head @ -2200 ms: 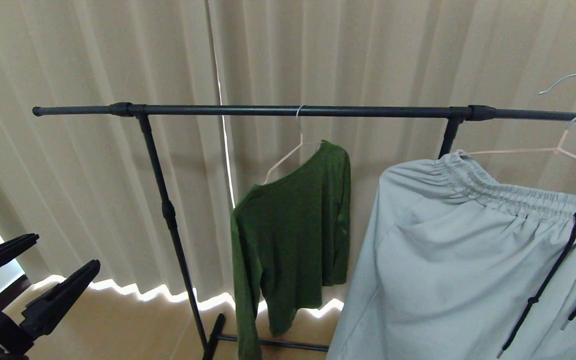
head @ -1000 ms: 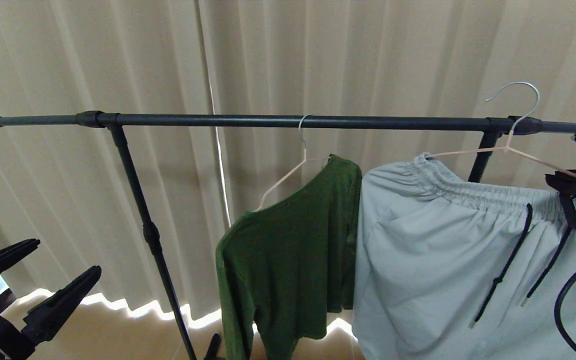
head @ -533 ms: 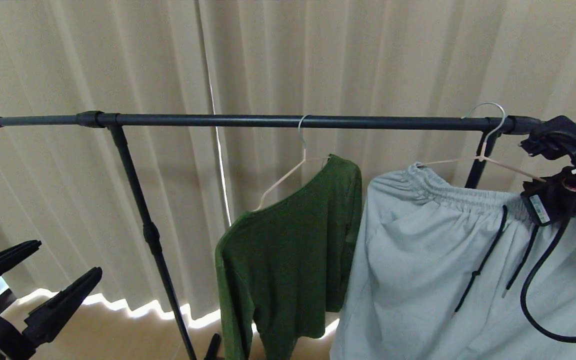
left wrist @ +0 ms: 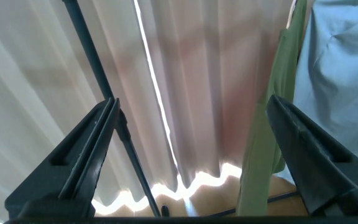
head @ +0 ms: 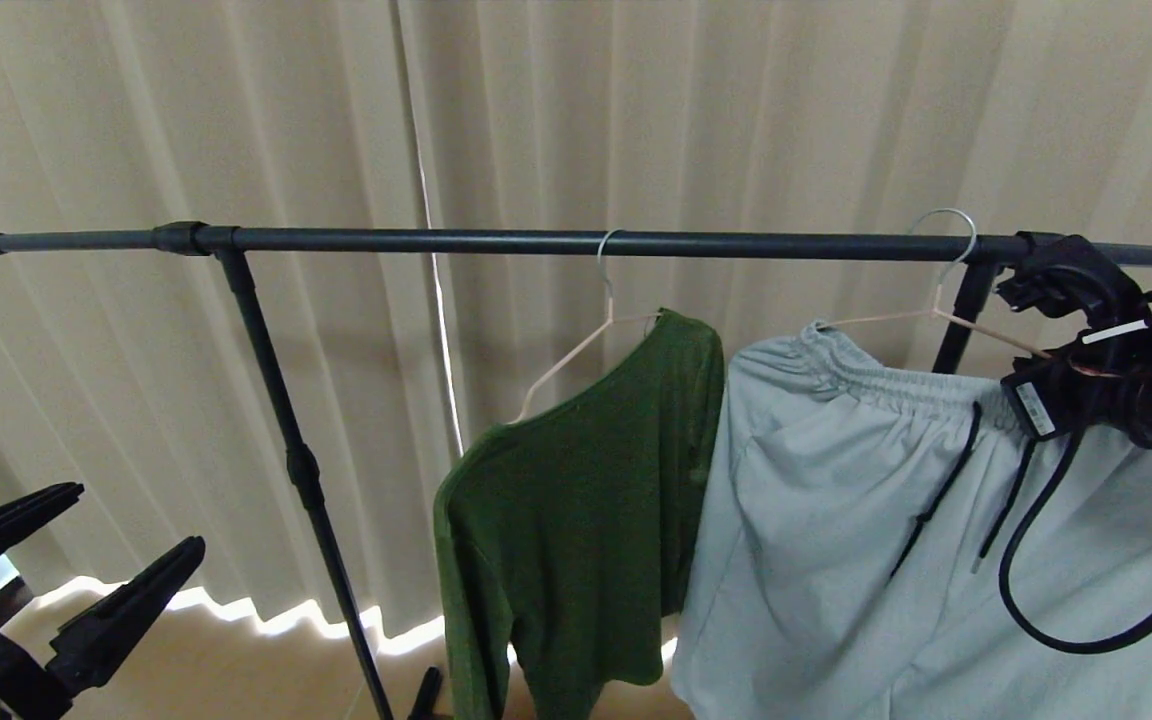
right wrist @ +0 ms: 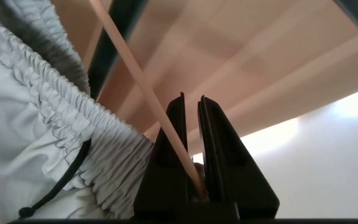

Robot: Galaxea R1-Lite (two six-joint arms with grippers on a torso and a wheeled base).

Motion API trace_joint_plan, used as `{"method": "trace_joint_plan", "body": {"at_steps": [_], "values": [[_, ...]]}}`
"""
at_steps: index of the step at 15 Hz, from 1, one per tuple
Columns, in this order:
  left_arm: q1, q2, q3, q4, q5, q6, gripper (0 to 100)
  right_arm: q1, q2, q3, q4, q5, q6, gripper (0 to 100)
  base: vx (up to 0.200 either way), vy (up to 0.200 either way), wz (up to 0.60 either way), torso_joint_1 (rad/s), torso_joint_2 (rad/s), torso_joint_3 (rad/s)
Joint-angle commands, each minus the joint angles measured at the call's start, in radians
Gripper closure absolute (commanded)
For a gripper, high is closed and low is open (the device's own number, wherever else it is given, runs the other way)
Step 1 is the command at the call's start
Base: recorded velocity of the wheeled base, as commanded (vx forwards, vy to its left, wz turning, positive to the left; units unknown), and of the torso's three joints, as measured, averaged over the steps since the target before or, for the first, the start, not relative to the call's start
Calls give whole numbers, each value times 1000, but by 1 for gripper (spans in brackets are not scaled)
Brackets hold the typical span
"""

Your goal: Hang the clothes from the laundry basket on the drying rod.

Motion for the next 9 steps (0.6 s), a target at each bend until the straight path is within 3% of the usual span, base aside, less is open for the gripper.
{"method": "trace_joint_plan", "body": {"at_steps": [1, 9], "values": [[0, 1, -2, 0, 0, 0, 0, 5, 31, -26, -2, -6, -1, 100, 0, 0, 0, 0, 0, 0], [0, -1, 1, 0, 0, 0, 0, 62, 48, -12, -2, 2, 2, 100, 0, 0, 0, 0, 0, 0]]}}
